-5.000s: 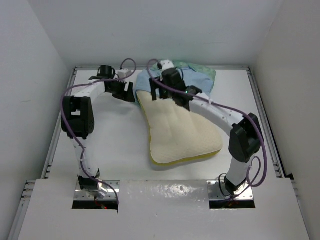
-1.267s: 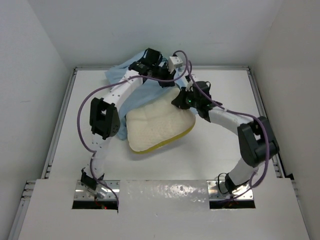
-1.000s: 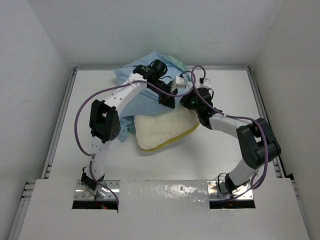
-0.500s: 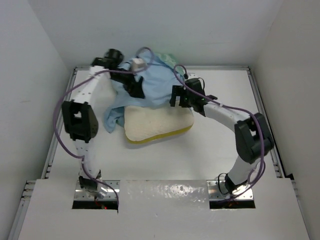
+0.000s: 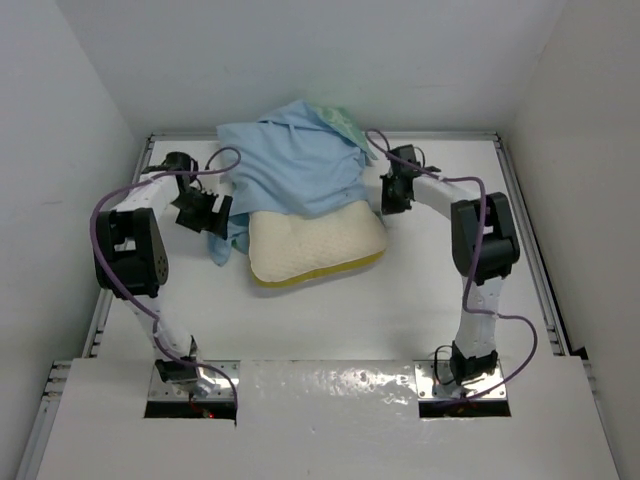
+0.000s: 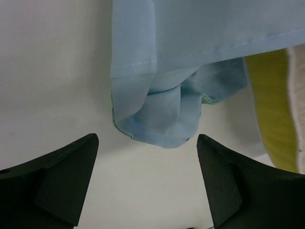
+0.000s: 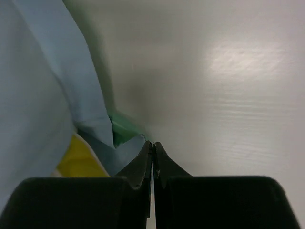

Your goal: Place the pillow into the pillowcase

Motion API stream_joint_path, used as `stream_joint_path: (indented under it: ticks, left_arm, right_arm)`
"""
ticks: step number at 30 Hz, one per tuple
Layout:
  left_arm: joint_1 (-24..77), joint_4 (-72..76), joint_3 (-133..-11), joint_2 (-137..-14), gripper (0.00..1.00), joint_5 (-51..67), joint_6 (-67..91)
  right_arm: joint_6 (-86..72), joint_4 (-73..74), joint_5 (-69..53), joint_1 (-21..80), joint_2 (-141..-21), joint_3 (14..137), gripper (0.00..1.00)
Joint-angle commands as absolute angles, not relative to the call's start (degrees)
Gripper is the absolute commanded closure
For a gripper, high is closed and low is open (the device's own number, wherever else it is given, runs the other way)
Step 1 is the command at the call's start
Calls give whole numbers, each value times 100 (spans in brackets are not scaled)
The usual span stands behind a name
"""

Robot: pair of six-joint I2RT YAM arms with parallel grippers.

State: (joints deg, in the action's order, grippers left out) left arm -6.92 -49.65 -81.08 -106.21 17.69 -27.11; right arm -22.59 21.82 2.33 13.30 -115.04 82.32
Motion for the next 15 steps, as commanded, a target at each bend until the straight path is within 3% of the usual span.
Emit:
stream_joint_path:
  ticks: [1,4,11,14,15]
  left_arm:
    - [-747,-4439,-7876,-10652,17,1660,-2523]
    - [-756,-4097,-7612,-10801,16,1696,-2470]
    - [-1072,-4034,-7936,-11495,15,1581,-2575]
    - [-1221,-3990,-7910,-11549,15,1705,-2707]
    - [-1248,-3990,-7901,-11549,15,1688,-2724]
  right_arm:
    - [-2224,2175,-403,1546,-11638,8246,100]
    - [-2224,1514,-194,1967,-11207,7429,100]
    - [-2645,950,-282,2803,-10803,6830,97]
    - [-2804,914,452,2804,-10503,6479,51]
    - [-2778,984,666,2795,-10494,6478,45]
